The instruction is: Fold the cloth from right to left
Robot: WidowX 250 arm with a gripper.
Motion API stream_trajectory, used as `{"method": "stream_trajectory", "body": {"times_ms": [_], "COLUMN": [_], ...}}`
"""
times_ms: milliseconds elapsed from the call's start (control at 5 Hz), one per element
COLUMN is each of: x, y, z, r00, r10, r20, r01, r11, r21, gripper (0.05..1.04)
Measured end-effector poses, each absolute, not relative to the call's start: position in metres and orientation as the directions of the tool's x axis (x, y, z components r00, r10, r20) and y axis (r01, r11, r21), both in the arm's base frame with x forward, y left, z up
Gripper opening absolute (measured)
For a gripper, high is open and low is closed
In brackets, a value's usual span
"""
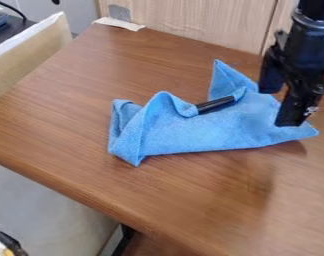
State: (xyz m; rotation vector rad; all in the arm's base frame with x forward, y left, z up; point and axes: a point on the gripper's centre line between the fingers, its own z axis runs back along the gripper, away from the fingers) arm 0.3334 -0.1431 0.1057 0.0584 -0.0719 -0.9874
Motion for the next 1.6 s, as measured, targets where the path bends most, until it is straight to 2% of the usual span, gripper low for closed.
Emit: {"method": "stream_trajectory", "body": {"times_ms": [400, 600, 1000, 1200, 1400, 1600], "x": [0.335, 0.342, 0.343, 0.342, 0.342, 0.344], "y": [-0.177, -0.184, -0.185, -0.184, -0.178, -0.169], "z": [0.080, 0.071, 0.071, 0.068, 0.065, 0.068], "r00": [0.464, 0.459, 0.461, 0.465, 0.484, 0.506], "r10": [-0.886, -0.888, -0.887, -0.885, -0.875, -0.862], "r20": [0.005, -0.015, -0.014, -0.017, -0.026, -0.027], "r01": [0.885, 0.888, 0.886, 0.885, 0.875, 0.862], "r11": [0.464, 0.458, 0.460, 0.464, 0.482, 0.504], "r21": [0.039, 0.037, 0.053, 0.050, 0.044, 0.056], "gripper": [0.999, 0.947, 0.360, 0.149, 0.059, 0.053]}}
